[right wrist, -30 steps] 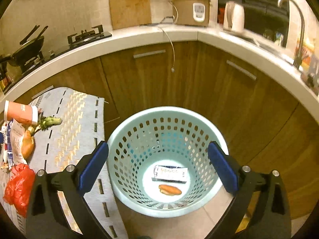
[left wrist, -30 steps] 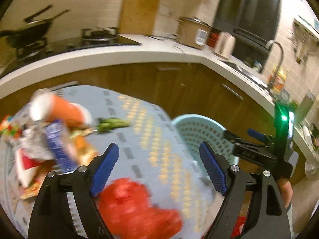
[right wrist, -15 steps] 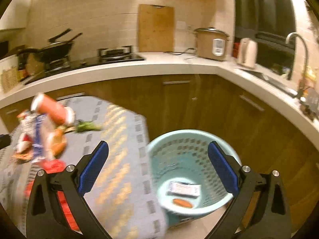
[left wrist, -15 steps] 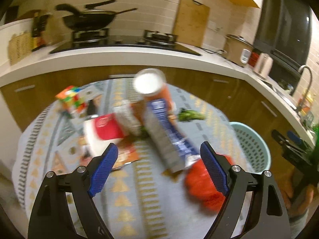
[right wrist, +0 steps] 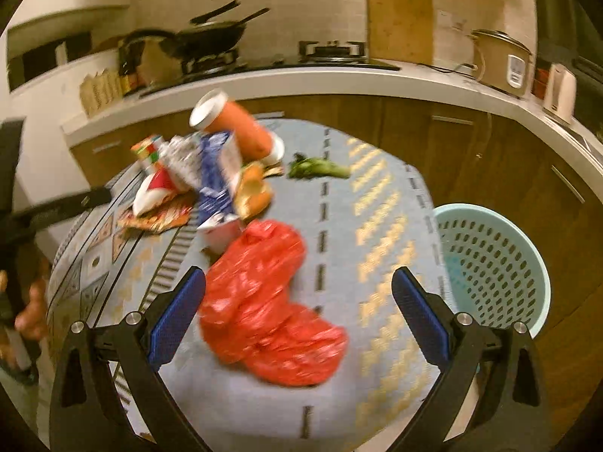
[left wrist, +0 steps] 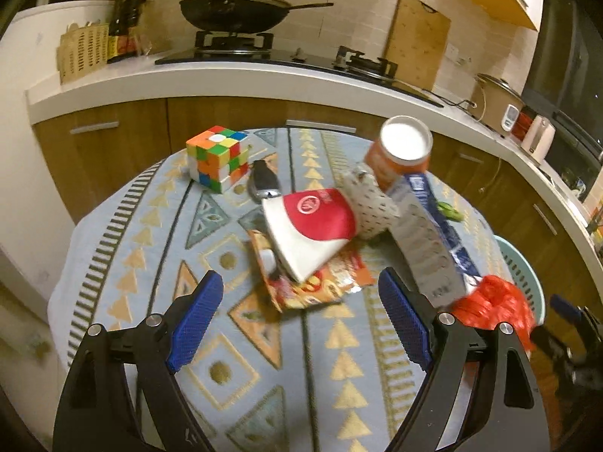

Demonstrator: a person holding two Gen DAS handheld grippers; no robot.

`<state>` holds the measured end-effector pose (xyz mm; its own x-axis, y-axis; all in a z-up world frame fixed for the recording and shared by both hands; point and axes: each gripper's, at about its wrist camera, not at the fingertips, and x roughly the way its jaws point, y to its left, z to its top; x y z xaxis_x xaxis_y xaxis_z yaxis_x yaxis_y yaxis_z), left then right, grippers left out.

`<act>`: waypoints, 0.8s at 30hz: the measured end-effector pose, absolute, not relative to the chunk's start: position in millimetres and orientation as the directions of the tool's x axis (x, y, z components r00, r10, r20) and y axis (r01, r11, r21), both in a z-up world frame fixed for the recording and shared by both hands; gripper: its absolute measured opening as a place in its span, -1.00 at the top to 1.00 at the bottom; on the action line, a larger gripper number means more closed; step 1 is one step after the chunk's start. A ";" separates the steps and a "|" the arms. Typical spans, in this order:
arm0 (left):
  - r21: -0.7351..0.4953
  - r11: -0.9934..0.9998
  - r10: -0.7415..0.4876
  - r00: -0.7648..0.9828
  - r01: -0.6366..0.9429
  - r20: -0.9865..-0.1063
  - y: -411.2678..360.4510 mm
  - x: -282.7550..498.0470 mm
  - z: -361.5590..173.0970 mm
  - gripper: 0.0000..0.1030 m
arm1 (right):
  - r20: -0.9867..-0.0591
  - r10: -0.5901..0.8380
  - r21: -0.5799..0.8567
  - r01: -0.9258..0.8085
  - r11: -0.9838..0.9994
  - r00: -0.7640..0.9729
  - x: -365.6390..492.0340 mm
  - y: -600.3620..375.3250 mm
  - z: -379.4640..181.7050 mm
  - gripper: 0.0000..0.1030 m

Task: Collect trash
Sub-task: 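Move the right tool back to the table and grasp the red plastic bag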

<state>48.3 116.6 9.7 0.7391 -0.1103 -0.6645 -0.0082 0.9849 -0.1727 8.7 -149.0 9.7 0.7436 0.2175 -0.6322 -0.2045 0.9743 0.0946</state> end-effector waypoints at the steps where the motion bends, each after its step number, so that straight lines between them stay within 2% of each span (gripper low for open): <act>1: -0.161 0.987 -0.102 0.738 -0.008 -0.666 117.4 52.5 8.2 -0.60 | -0.634 0.217 0.083 -0.214 0.973 0.742 6.3 -142.5 9.1 -0.79; 5: -0.161 0.987 -0.122 0.717 0.013 -0.686 117.4 73.7 1.9 -0.55 | -0.655 0.200 0.054 -0.219 0.974 0.728 6.3 -126.5 3.8 -0.64; 10: -0.100 0.991 -0.136 0.701 0.092 -0.700 110.5 100.8 5.6 -0.59 | -0.696 0.189 0.058 -0.208 0.976 0.693 16.0 -123.6 -9.9 -0.58; 14: -0.081 0.990 -0.137 0.648 0.116 -0.749 111.3 123.4 -0.6 -0.59 | -0.713 0.180 0.069 -0.189 0.980 0.678 24.3 -125.4 -18.5 -0.55; 16: -0.114 0.983 -0.177 0.617 0.142 -0.767 108.8 127.9 -5.4 -0.57 | -0.719 0.195 0.087 -0.192 0.977 0.667 27.5 -126.3 -21.4 -0.47; 18: -0.141 0.978 -0.207 0.602 0.156 -0.771 106.3 127.9 -9.9 -0.51 | -0.723 0.215 0.106 -0.202 0.974 0.656 30.0 -126.3 -22.4 -0.25; 19: -0.149 0.975 -0.219 0.598 0.165 -0.771 103.6 125.6 -12.5 -0.33 | -0.723 0.219 0.108 -0.206 0.972 0.655 30.2 -125.7 -21.8 -0.20; 21: -0.160 0.972 -0.233 0.594 0.173 -0.770 100.0 118.9 -15.4 -0.14 | -0.719 0.221 0.097 -0.220 0.971 0.659 29.1 -122.8 -19.9 0.00; 24: -0.265 0.933 -0.358 0.559 0.244 -0.747 93.3 101.2 -16.5 -0.13 | -0.715 0.228 0.087 -0.239 0.967 0.661 28.0 -119.6 -19.1 0.15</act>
<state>101.2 93.3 -16.5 0.5595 -0.3582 -0.7474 0.2435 0.9330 -0.2649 28.0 -119.6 -19.1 0.6605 0.2280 -0.7154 -0.2392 0.9670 0.0873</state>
